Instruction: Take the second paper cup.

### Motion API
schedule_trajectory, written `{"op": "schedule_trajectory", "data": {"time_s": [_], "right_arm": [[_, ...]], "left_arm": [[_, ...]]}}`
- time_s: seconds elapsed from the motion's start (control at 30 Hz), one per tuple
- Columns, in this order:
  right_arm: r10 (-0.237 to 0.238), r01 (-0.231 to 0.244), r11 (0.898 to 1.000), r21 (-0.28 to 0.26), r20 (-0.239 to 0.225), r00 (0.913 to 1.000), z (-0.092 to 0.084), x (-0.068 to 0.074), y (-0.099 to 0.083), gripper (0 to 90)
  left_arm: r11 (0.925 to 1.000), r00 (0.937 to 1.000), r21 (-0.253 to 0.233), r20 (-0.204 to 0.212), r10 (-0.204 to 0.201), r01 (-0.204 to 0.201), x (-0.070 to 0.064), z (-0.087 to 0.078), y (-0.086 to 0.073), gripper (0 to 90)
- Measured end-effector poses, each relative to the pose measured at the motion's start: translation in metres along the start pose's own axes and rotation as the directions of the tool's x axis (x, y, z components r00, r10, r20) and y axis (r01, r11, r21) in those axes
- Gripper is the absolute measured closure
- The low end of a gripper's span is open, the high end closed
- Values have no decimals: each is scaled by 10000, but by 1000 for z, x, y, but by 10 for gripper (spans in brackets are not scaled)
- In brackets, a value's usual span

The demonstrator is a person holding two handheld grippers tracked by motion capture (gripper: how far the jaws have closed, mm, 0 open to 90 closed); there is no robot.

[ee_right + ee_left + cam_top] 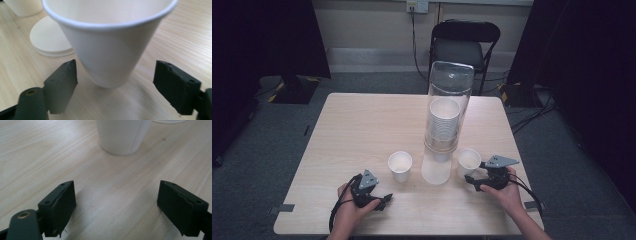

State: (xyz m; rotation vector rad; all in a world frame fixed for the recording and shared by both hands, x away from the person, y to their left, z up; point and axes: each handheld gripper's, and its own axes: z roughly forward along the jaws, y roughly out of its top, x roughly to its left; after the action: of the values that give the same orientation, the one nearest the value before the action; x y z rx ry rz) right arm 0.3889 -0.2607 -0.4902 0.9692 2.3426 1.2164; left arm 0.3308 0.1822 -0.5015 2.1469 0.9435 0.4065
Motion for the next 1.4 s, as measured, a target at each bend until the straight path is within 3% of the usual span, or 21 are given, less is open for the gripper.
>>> {"op": "schedule_trajectory", "data": {"time_s": [0.53, 0.97, 1.1, 1.4], "right_arm": [[-37, 39, 9992, 398, -42, 10000, -31, -3, -20, 145], [-102, 55, 9965, 838, 563, 9984, -56, -8, -44, 142], [-77, 5, 9927, 1210, 588, 9982, -57, -8, -51, 134], [-85, 34, 9919, 1274, 396, 9992, -58, -9, -53, 132]], "left_arm": [[10000, 10000, 1, -4, 2, -2, 0, 0, 0, 150], [10000, 10000, 3, -3, 4, -4, 0, 0, 0, 149], [10000, 10000, 28, 1, 6, -6, 0, 0, 0, 150], [10000, 10000, -27, -38, -39, 39, -1, 0, 0, 150]]}}
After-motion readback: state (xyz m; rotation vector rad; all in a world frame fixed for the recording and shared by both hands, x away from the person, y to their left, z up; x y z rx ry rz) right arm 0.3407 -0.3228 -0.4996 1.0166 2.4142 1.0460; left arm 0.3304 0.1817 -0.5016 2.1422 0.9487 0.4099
